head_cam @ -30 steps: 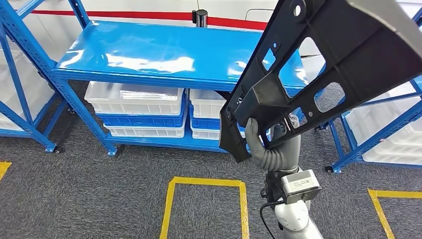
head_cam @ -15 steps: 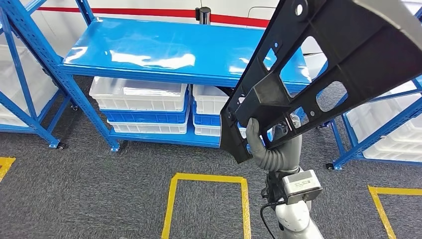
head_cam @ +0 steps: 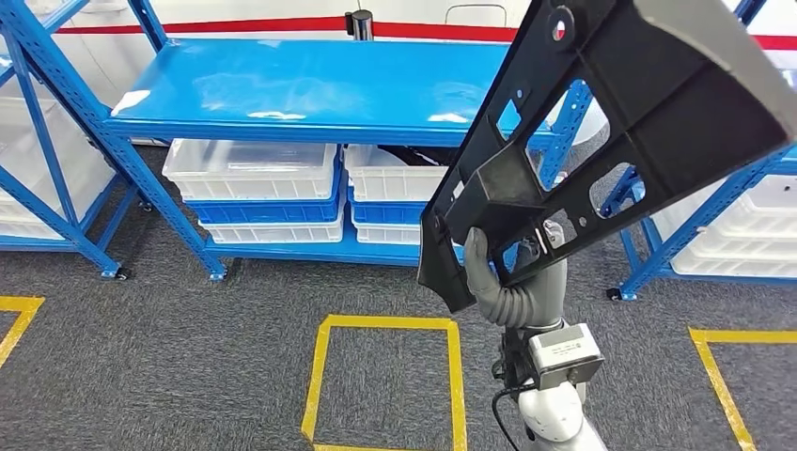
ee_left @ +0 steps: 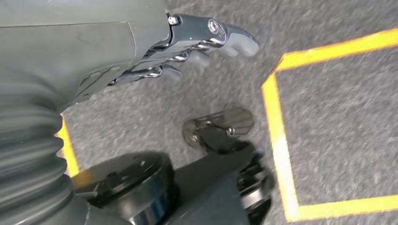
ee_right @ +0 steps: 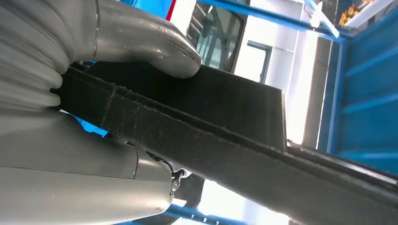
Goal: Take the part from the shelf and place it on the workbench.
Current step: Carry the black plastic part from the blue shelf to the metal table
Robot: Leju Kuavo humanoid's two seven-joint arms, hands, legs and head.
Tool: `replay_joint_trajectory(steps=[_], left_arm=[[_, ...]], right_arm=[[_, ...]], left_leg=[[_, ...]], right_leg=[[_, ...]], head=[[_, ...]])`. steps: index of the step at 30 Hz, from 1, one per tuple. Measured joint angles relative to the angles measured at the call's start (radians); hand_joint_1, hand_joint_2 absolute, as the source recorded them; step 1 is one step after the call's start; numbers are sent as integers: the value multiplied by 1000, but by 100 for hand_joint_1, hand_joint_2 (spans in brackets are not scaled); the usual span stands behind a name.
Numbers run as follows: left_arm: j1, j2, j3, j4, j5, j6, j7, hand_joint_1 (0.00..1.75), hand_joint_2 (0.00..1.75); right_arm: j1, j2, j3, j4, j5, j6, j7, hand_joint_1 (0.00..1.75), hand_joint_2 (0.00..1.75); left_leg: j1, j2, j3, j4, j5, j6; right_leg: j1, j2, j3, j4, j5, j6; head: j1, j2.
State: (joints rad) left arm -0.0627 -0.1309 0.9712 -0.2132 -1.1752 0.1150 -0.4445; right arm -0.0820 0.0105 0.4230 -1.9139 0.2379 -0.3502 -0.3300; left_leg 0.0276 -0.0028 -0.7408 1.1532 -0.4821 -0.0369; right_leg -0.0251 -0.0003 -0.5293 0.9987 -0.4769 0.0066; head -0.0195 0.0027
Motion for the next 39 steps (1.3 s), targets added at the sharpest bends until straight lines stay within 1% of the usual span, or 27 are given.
replay_joint_trajectory(steps=[1,2,3,4,5,7,8,11,13,14,16,17,19,21,23,24,25,27,28,29,31,32,33,34,36,38,39], left_arm=[[0,0,0,0,-1,0,0,0,175],[0,1,0,0,-2,0,1,0,175],[0,1,0,0,-4,0,1,0,175],[0,1,0,0,-5,0,2,0,175],[-1,1,0,0,-6,1,2,0,175],[-6,1,0,0,-7,1,2,0,175],[-7,1,0,0,-7,1,3,0,175],[-9,0,0,0,-8,1,7,0,175],[-9,-1,0,0,-7,1,8,0,175],[-9,-1,0,0,-6,1,8,0,175],[-10,-1,1,0,-4,2,7,0,175],[-10,-2,1,0,-2,2,6,0,175],[-9,-2,3,0,1,2,5,0,175],[-10,-4,3,0,2,2,4,0,175],[-9,-6,3,0,2,2,3,0,175],[-9,-6,4,0,2,3,3,0,175],[-8,-7,4,0,2,3,2,0,175],[-5,-7,4,0,3,3,1,0,175],[-4,-7,5,0,3,3,1,0,175],[-2,-7,6,0,3,3,1,0,175],[-2,-7,10,0,5,4,1,0,175],[-1,-8,13,0,8,4,1,0,175],[-1,-8,15,0,11,4,1,0,175],[-1,-8,18,0,14,4,1,0,175],[-2,-9,21,0,19,4,0,0,175],[-4,-10,25,0,23,4,0,0,175],[-5,-11,27,0,24,4,1,0,175]], right_arm=[[0,0,0,0,0,0,0,175,175],[0,0,0,0,0,0,0,175,175],[0,0,0,0,0,0,1,175,175],[0,0,0,0,1,1,2,175,175],[0,0,0,0,1,1,2,175,175],[0,0,0,0,3,2,3,175,175],[-1,0,0,0,3,3,4,175,175],[-1,-1,-2,0,4,3,5,175,175],[1,-3,-5,0,4,1,6,175,175],[3,-4,-8,-1,4,0,6,175,175],[10,-8,-12,-1,4,-2,6,175,175],[16,-10,-14,-1,4,-3,6,175,175],[28,-13,-20,-1,4,-5,6,175,175],[35,-15,-27,-2,4,-6,6,175,175],[37,-14,-32,-4,5,-7,6,175,175],[39,-15,-33,-6,5,-7,5,175,175],[41,-15,-34,-8,5,-8,5,175,175],[44,-15,-35,-9,6,-8,4,175,175],[45,-15,-35,-9,6,-9,4,175,175],[47,-14,-35,-9,6,-9,4,175,175],[57,-13,-35,-9,4,-10,4,175,175],[66,-12,-35,-9,3,-10,4,175,175],[78,-10,-36,-9,2,-8,3,175,175],[91,-8,-36,-9,0,-5,2,175,175],[123,0,-36,-5,-5,9,4,175,175],[154,12,-36,7,-17,26,15,175,175],[168,18,-36,19,-29,34,24,175,175]], left_leg=[[0,-1,-12,69,-45,-2],[0,-1,-16,124,-68,-5],[0,-1,-5,151,-69,-6],[0,-1,24,140,-54,-5],[0,-1,72,92,-35,-4],[-2,-2,173,-39,-24,3],[-5,-4,202,-84,-28,9],[-13,-4,203,-112,-21,32],[-12,0,186,-118,0,53],[-10,2,172,-121,13,62],[-11,3,139,-120,38,69],[-11,4,122,-120,51,69],[-11,5,87,-119,77,66],[-10,6,57,-118,103,59],[-13,5,39,-120,127,49],[-13,5,36,-123,140,43],[-14,5,36,-129,153,36],[-11,4,34,-140,166,22],[-10,3,27,-130,145,17],[-9,2,18,-100,101,13],[-7,1,-4,18,-13,8],[-6,1,-11,84,-47,5],[-6,0,-9,132,-54,2],[-5,0,8,151,-41,0],[-2,0,91,84,1,-1],[-3,-4,191,-47,-11,3],[-6,-6,218,-94,-27,7]], right_leg=[[3,0,-12,1,10,-4],[5,-1,-25,2,19,-5],[7,-1,-37,4,27,-4],[9,-1,-48,6,34,-2],[9,-1,-57,10,40,2],[11,-1,-73,19,49,11],[12,-2,-78,23,53,18],[12,-3,-86,24,69,40],[10,-2,-105,47,42,42],[10,-1,-122,85,6,38],[9,-1,-161,205,-78,29],[9,-1,-171,262,-102,32],[8,-1,-150,296,-90,51],[8,-1,-63,201,-51,67],[12,0,44,54,-55,58],[15,2,72,8,-64,50],[18,4,79,-14,-68,41],[15,5,60,-15,-48,25],[12,4,50,-16,-35,14],[8,2,40,-18,-20,5],[8,0,18,-17,4,-8],[10,-1,6,-16,14,-9],[11,-2,-8,-14,24,-8],[12,-2,-23,-10,33,-6],[11,-3,-49,0,48,1],[14,-2,-69,12,58,11],[15,-2,-75,16,62,17]], head=[[0,0],[-1,0],[-1,0],[-1,0],[-1,0],[-1,0],[0,0],[2,0],[3,0],[4,0],[7,0],[7,0],[7,0],[7,0],[5,0],[5,0],[5,0],[5,0],[3,0],[1,0],[-2,0],[-3,0],[-2,0],[-3,0],[-3,0],[-2,0],[-2,0]])
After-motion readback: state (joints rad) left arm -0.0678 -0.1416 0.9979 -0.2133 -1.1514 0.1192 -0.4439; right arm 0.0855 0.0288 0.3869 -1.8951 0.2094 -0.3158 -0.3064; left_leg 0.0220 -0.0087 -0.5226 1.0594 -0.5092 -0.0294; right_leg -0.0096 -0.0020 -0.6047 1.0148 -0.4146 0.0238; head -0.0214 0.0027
